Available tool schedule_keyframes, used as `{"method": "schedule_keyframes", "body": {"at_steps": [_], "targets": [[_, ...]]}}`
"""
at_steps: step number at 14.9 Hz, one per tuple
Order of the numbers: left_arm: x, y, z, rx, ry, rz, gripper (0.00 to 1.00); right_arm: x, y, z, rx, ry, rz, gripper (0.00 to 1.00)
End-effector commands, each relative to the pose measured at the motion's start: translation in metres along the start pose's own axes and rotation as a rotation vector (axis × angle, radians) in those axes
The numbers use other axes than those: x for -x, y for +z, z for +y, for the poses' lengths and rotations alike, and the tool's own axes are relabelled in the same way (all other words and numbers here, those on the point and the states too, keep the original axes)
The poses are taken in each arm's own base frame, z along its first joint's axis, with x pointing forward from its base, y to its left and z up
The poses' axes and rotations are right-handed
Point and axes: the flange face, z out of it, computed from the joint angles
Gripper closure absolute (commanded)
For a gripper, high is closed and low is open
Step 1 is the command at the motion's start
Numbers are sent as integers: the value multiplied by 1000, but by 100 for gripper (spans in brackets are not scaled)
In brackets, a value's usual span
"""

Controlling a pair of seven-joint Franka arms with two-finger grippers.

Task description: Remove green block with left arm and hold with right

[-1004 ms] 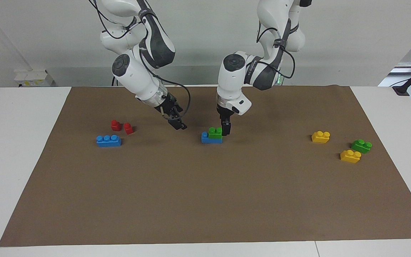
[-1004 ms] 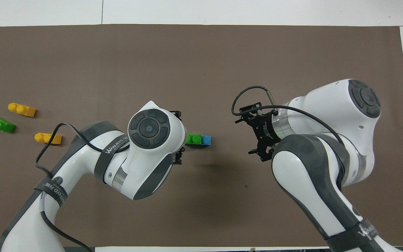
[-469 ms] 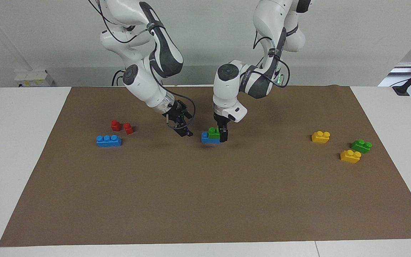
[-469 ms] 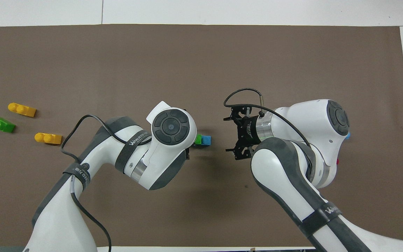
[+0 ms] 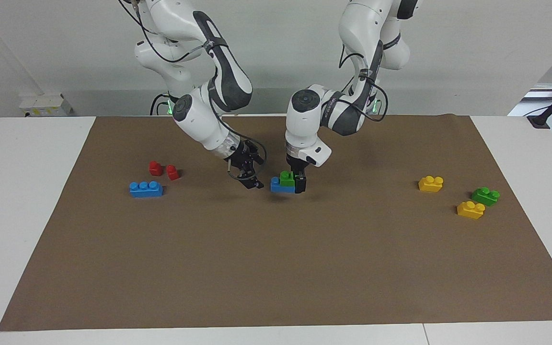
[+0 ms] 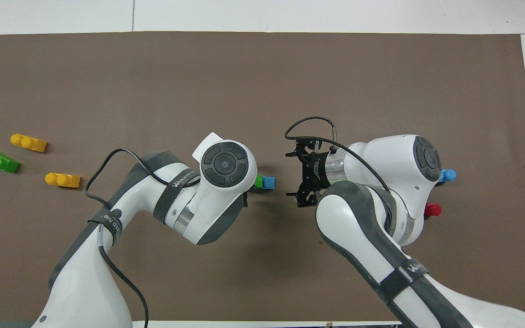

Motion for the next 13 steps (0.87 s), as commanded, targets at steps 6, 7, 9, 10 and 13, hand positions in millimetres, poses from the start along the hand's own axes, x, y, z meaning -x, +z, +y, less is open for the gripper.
{"method": "schedule_keyframes", "body": {"at_steps": [6,7,9,10,13], "targets": [[-3,9,-2,21,-18,4,0,-9,36,2,-40,53,1,0],[-3,9,-2,22,-19,5,0,-9,40,3,-35,43,4,0],[-4,9,-1,22,-19,5,0,-6,46,6,-36,33,9,0],[-5,10,-1,22,-22,6,0,-7,48,7,-32,32,11,0],[-5,10,-1,20,-22,7,0,-11,60,10,-17,19,22,0]]}}
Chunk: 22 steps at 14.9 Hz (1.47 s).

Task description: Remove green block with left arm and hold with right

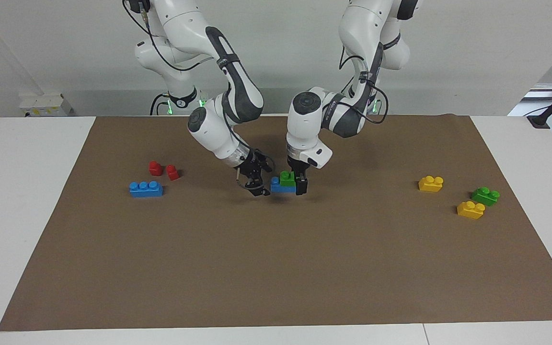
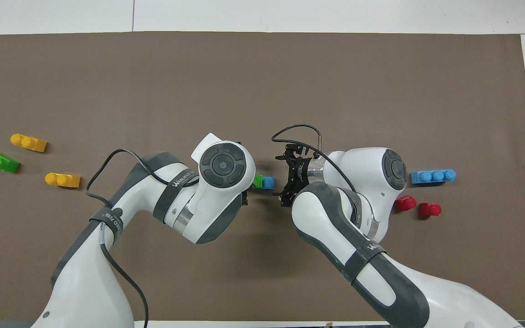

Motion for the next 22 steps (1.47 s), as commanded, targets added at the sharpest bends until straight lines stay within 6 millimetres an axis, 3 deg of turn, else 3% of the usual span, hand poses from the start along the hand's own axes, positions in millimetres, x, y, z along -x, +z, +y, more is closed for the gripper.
{"method": "schedule_keyframes", "body": {"at_steps": [1,5,9,10,16,20,22], "targets": [[-2,3,-3,14,-10,10,0,-1,14,3,-24,-21,7,0],[-2,5,-6,18,3,20,0,-1,32,11,-37,-10,5,0],[-2,5,-5,19,2,21,0,0,33,12,-35,-12,6,0],[-2,5,-5,19,2,21,0,0,33,12,-37,-12,6,6],[-3,6,-6,16,3,23,0,-4,31,8,-39,-1,6,99],[-3,7,-6,16,3,23,0,-6,30,7,-40,2,7,100],[-3,7,-6,20,3,20,9,-6,30,7,-41,5,7,100]]}}
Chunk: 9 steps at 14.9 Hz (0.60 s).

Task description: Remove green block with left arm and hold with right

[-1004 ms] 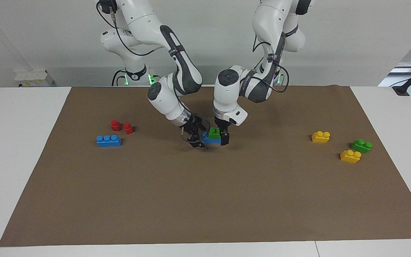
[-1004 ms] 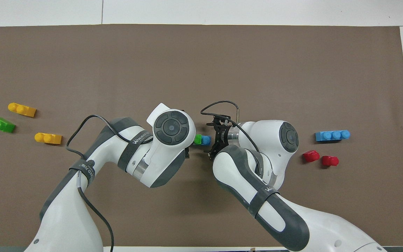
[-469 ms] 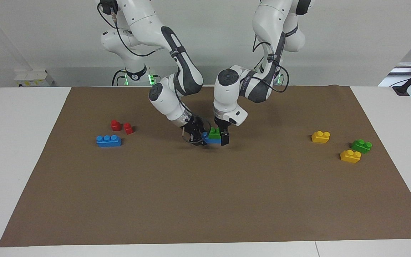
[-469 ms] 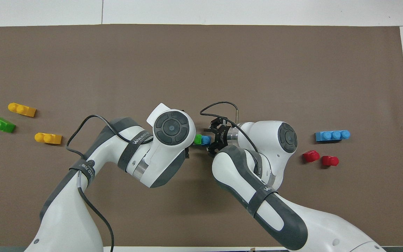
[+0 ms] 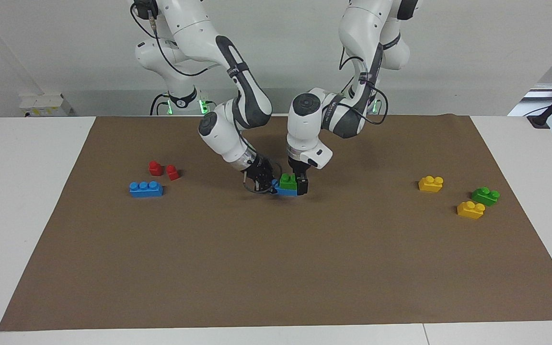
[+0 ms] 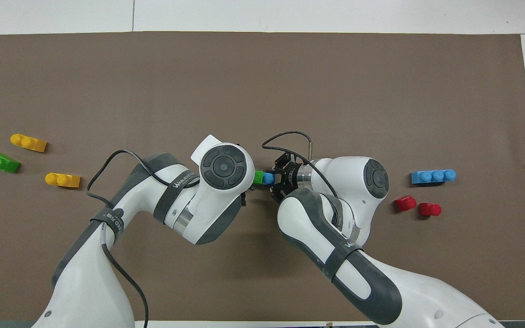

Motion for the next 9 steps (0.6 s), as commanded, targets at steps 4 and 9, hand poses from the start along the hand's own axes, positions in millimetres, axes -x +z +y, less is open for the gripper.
{"method": "schedule_keyframes", "body": {"at_steps": [4,9], "targets": [[0,1,-1,34,-7,-5,43,-5,-1,-2,-17,0,-10,100],[2,-1,0,45,-5,-16,100,-5,-1,-2,-16,-4,-9,100]]}}
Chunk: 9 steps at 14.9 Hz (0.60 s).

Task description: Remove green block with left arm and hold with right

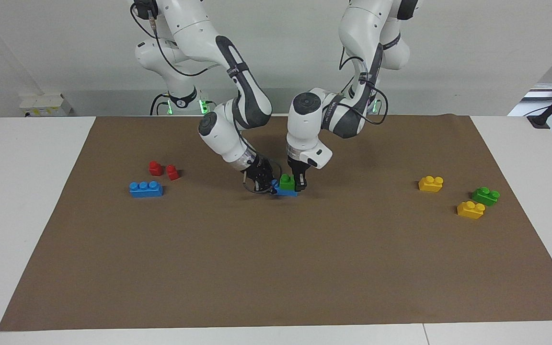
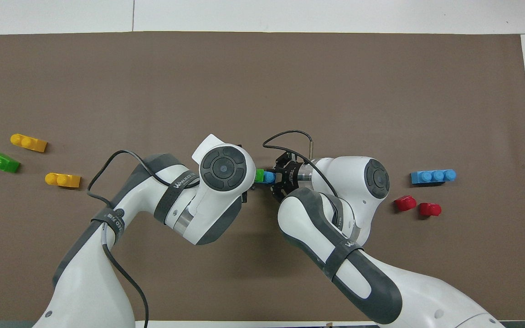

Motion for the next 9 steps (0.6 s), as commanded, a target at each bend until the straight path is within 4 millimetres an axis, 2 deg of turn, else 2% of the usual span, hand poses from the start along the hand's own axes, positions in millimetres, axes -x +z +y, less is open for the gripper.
{"method": "schedule_keyframes", "body": {"at_steps": [1,4,6,9], "targets": [[-2,0,0,29,-10,-2,100,-4,0,0,-6,-4,-10,100],[-5,-4,5,30,-9,-1,100,-4,0,0,-6,-4,-10,100],[-8,-13,6,31,-10,4,100,-5,0,0,-5,-3,-9,100],[-22,-50,10,45,-16,5,100,-5,0,0,-5,-3,-9,100]]}}
